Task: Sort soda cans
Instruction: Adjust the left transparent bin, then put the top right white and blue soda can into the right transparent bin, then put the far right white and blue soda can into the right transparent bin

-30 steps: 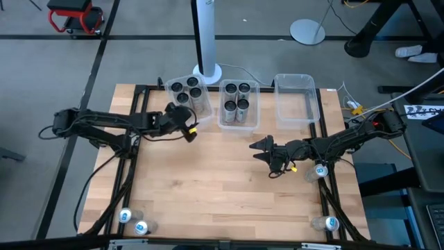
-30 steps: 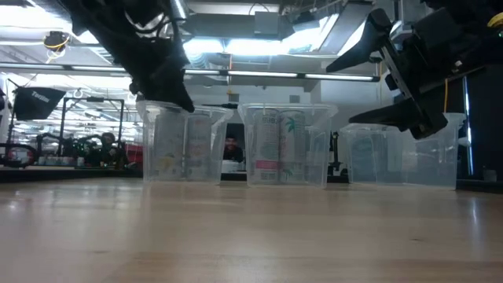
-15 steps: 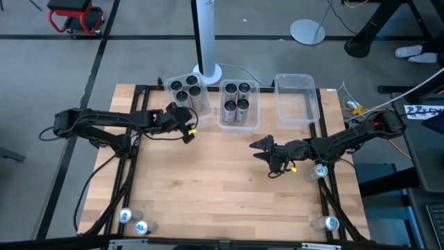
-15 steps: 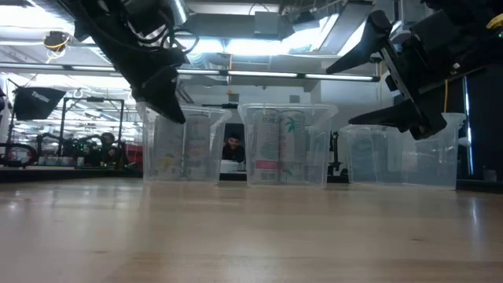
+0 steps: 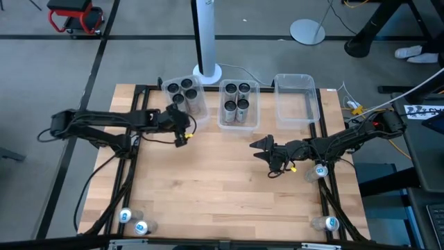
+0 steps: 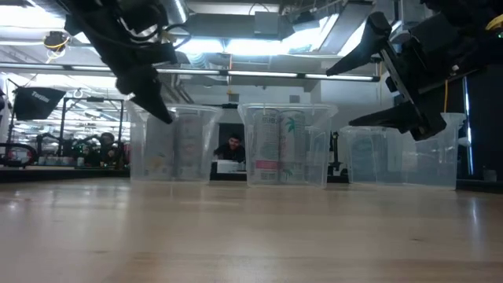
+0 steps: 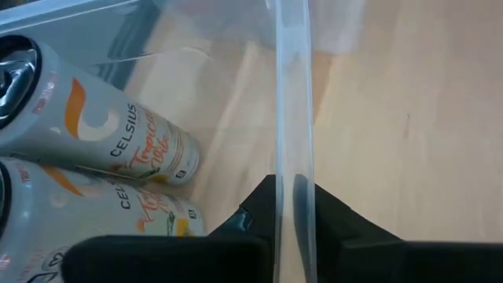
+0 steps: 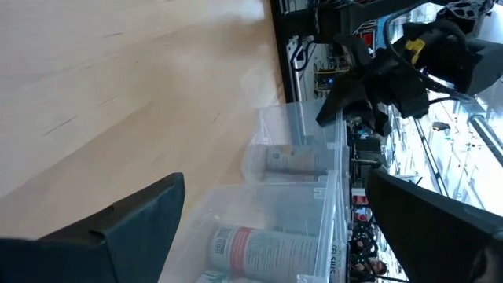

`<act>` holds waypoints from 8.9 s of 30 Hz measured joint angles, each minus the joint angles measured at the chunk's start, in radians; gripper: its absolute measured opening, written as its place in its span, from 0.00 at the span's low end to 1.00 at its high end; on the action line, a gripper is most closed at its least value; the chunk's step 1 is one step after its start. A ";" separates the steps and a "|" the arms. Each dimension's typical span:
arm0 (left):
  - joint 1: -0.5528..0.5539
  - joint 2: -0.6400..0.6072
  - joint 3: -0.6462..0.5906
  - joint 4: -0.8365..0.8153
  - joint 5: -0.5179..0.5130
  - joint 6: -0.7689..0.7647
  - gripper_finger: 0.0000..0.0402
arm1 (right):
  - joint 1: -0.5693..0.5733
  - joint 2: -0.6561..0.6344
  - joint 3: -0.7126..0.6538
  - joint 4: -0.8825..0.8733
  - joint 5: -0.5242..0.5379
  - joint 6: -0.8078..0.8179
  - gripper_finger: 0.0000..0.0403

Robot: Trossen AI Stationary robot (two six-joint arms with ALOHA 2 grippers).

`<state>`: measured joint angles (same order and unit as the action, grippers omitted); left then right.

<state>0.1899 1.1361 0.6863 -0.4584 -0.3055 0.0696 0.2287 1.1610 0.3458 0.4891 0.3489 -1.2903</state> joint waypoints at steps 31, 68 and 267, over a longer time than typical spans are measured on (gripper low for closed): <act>-0.007 -0.152 0.131 -0.226 0.046 0.040 0.59 | 0.000 0.000 0.016 -0.004 0.046 -0.003 0.98; -0.288 -0.204 -0.107 0.619 0.052 0.169 0.63 | 0.184 -0.010 0.894 -1.957 -0.545 1.565 0.98; -0.287 -0.204 -0.107 0.547 0.052 0.200 0.63 | 0.444 0.289 1.361 -2.060 -0.182 1.439 0.74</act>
<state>-0.0975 0.9318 0.5797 0.0891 -0.2539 0.2699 0.6723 1.4502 1.7073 -1.5714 0.1673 0.1486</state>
